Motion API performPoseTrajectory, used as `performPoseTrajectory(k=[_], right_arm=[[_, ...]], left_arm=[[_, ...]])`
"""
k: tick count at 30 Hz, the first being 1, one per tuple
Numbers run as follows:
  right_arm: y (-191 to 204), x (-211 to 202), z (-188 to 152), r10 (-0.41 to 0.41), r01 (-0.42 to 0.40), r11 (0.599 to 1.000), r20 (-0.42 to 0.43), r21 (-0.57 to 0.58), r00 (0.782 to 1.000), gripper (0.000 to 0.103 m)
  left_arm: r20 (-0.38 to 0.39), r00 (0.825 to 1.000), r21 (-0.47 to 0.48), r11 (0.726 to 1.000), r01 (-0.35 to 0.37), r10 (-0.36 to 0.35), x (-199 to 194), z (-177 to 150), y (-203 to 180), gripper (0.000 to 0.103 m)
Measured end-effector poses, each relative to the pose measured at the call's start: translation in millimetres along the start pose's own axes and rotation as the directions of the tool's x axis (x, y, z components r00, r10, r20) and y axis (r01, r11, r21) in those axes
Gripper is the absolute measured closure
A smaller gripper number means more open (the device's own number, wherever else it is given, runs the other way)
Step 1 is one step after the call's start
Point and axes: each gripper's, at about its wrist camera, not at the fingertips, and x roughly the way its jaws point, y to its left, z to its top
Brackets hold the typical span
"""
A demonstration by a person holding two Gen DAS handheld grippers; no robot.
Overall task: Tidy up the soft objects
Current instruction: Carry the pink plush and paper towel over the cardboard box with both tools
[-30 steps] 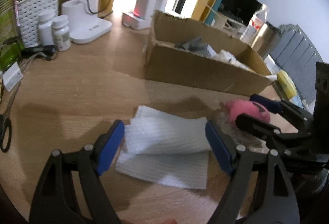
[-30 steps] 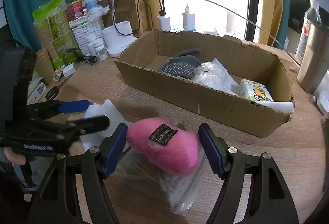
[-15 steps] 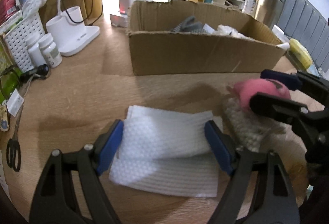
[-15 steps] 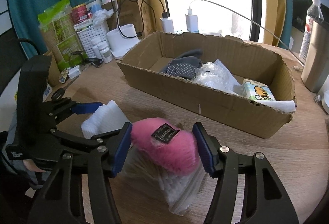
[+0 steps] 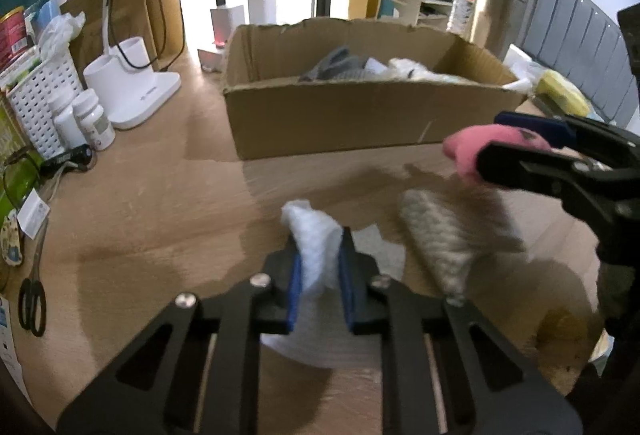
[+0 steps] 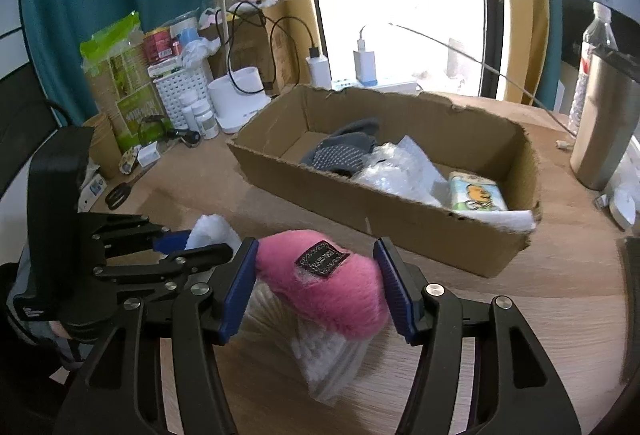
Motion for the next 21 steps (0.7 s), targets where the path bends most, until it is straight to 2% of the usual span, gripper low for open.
performPoseTrajectory(k=[11,21], right_arm=[[-10.1,-21.7,7.5,-0.035,0.035,0.999,0.051,-0.003,0.998,0.041],[-22.1,-36.7,15.0,-0.062,0.061,0.998,0.088,0.008,0.994,0.041]], left_arm=[[0.071,0.994,-0.030,0.996,0.085,-0.083,-33.9,6.7,-4.0,0.087],[0.139,0.986,-0.054,0.994,0.100,-0.092,-56.5,19.1,1.8,0.087]])
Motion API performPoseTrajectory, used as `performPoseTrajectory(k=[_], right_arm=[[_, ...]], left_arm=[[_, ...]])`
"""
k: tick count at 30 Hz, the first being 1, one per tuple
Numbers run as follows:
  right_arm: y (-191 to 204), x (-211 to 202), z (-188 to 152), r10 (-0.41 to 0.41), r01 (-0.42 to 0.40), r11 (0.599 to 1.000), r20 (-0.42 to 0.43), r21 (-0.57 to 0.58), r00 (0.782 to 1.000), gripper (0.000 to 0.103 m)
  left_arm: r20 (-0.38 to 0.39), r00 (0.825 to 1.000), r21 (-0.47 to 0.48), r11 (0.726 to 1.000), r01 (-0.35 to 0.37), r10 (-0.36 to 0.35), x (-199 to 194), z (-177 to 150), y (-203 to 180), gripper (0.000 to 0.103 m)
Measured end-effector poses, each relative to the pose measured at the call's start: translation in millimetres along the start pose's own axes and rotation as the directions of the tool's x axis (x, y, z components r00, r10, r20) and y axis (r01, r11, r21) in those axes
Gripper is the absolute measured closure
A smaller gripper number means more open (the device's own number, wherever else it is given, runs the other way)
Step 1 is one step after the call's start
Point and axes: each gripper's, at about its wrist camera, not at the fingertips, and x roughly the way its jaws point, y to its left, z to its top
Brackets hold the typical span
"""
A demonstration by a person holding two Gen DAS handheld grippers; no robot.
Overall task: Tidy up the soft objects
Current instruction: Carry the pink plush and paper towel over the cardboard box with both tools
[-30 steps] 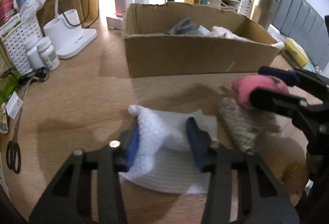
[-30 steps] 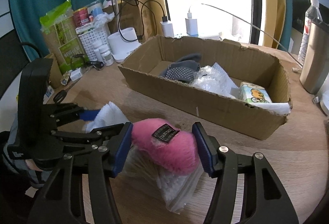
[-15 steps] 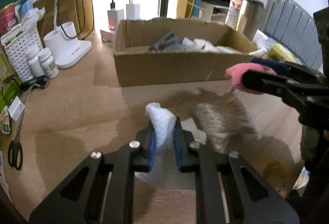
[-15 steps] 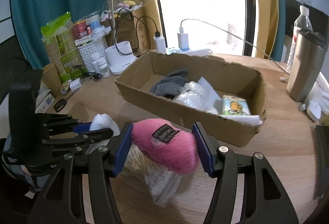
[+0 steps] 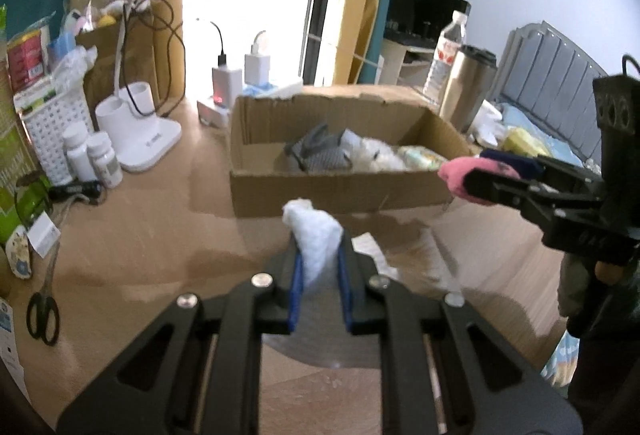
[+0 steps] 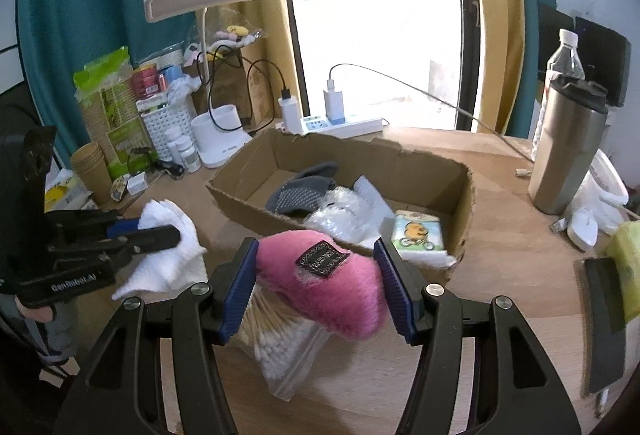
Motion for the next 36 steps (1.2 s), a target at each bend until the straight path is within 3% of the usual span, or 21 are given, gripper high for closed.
performPoseTrajectory(k=[14,36], right_arm=[[-16.8,-3.0,17.2,-0.027,0.027,1.000,0.034,0.010,0.999,0.041],[-45.5,27.7,36.2,-0.070,0.070,0.997,0.008,0.028,0.997,0.041]], left_arm=[[0.074,0.997,-0.003,1.000,-0.001,0.001,-11.8,36.1,3.8,0.087],[0.095,0.995,-0.011,1.000,0.003,-0.002,22.5,72.1,17.4,0.087]])
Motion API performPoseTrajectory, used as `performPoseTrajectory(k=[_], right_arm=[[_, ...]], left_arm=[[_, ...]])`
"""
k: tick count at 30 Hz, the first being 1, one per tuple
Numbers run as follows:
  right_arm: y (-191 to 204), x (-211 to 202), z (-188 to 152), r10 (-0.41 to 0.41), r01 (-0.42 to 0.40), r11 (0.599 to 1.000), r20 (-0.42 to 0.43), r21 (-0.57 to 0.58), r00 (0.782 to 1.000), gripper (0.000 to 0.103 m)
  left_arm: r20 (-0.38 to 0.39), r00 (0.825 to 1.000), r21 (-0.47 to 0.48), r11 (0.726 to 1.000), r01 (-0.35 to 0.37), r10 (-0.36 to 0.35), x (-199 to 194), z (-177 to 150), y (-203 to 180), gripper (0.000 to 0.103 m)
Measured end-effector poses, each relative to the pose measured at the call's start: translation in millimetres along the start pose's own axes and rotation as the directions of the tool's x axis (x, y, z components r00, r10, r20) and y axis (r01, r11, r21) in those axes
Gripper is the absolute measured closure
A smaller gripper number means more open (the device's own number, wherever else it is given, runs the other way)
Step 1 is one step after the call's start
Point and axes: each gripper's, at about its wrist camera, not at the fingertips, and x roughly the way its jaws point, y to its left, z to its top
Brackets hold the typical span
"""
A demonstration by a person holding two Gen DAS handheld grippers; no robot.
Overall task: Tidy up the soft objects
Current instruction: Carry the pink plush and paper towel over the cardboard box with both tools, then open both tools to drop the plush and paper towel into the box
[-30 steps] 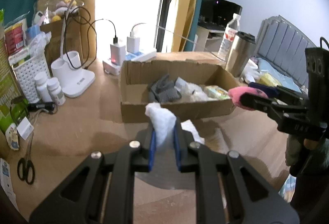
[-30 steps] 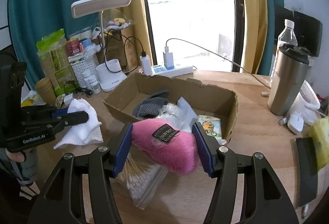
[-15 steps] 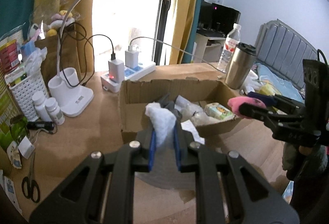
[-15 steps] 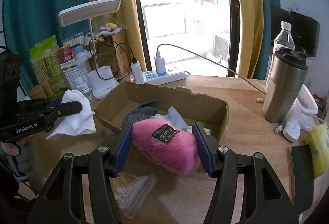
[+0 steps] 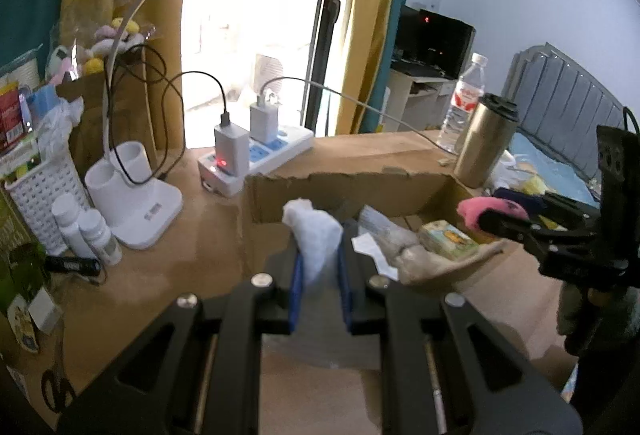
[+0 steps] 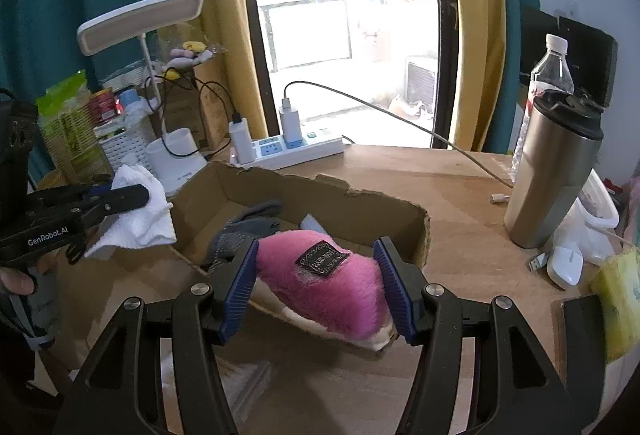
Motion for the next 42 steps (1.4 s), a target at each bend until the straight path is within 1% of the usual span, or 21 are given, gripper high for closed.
performPoseTrajectory(k=[2,12,27,30,33,34,35,36,37,38,42], right_arm=[[-2.6,3.4,2.0,-0.003,0.003,1.000,-0.003,0.001,1.000,0.041],[-11.0,26.5,11.2,-0.008,0.008,1.000,-0.019,0.009,1.000,0.041],[-17.6,57.1,14.9,0.006,-0.004,0.999,-0.045,0.040,0.999,0.041],[-16.6,60.9,15.4,0.001,0.001,0.999,-0.048,0.039,0.999,0.039],[-14.9,63.4,15.6,-0.011,0.013,0.999,-0.047,0.034,0.999,0.037],[-14.5,63.3,15.7,-0.013,0.015,0.999,-0.046,0.033,0.999,0.037],[-14.5,62.7,15.7,-0.016,0.018,0.999,-0.044,0.032,0.999,0.034],[-13.6,61.4,16.0,-0.019,0.021,0.999,-0.040,0.030,0.999,0.031],[-13.3,60.3,16.3,-0.020,0.021,0.999,-0.038,0.030,0.999,0.031],[-12.4,58.8,16.8,-0.021,0.022,0.999,-0.036,0.030,0.999,0.031],[-8.3,52.8,16.7,-0.024,0.024,0.999,-0.032,0.021,0.999,0.031]], left_arm=[[0.004,1.000,0.010,1.000,-0.013,0.013,4.1,2.6,0.6,0.087],[-0.006,1.000,0.008,1.000,-0.010,0.010,26.7,10.1,7.4,0.087],[-0.050,0.999,-0.002,1.000,-0.020,0.020,60.7,11.4,16.5,0.085],[-0.066,0.998,0.003,1.000,-0.023,0.023,65.7,11.1,16.5,0.081],[-0.087,0.995,0.005,0.999,-0.041,0.041,70.8,10.9,16.8,0.078],[-0.091,0.995,0.006,0.999,-0.047,0.047,71.4,10.6,16.5,0.074],[-0.092,0.994,0.006,0.999,-0.052,0.052,71.2,10.4,16.2,0.062],[-0.090,0.994,0.008,0.998,-0.055,0.056,70.9,10.4,16.0,0.054],[-0.089,0.994,0.009,0.998,-0.057,0.057,70.2,10.4,15.9,0.039],[-0.086,0.995,0.010,0.998,-0.056,0.057,68.9,10.5,15.6,0.034],[-0.053,0.998,-0.012,0.999,-0.037,0.036,57.4,11.0,16.9,0.034]])
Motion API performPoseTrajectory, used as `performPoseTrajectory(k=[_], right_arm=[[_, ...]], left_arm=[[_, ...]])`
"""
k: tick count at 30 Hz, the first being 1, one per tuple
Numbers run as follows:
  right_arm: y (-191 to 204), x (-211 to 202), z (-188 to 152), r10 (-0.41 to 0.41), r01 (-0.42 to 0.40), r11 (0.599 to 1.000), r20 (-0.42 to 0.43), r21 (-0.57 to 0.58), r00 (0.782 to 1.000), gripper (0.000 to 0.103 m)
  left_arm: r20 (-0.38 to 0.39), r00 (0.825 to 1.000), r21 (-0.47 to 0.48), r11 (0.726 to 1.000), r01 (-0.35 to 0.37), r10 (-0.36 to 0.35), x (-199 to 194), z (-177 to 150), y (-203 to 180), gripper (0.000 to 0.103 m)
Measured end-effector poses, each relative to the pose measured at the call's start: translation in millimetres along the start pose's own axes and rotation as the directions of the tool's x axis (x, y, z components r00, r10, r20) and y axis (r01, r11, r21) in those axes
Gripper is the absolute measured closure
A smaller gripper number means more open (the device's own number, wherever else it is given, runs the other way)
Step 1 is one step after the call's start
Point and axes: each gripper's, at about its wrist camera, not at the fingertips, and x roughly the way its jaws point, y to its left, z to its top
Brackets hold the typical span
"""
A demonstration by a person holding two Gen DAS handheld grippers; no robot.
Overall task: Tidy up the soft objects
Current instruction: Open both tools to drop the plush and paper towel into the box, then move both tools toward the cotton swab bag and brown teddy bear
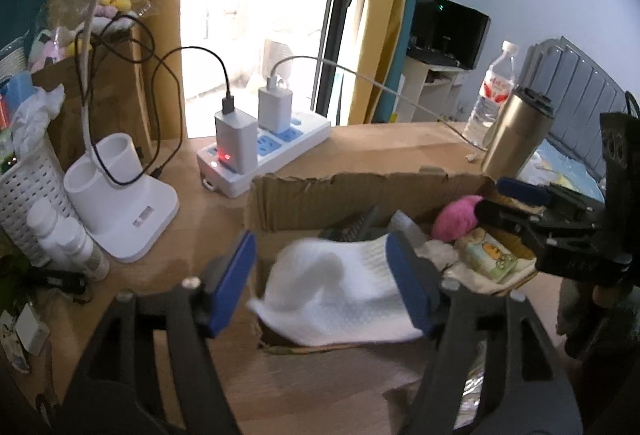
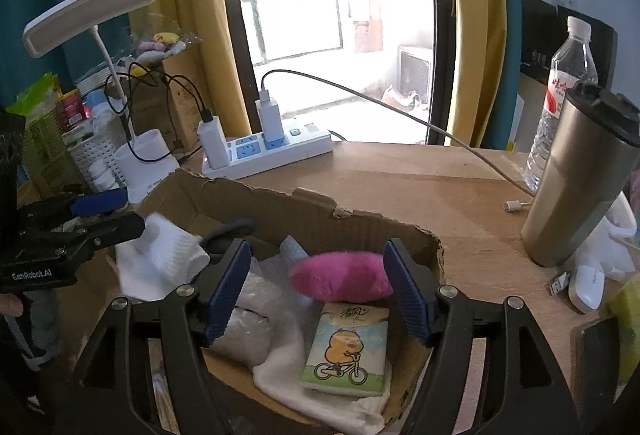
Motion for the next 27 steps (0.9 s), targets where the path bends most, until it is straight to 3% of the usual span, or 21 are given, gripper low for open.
performPoseTrajectory(k=[27], right_arm=[[36.9,-67.4,-20.8,-0.029,0.031,0.999,0.049,-0.042,0.998,0.031]], left_arm=[[0.068,0.998,-0.015,1.000,0.005,-0.004,-70.0,-25.3,-2.9,0.033]])
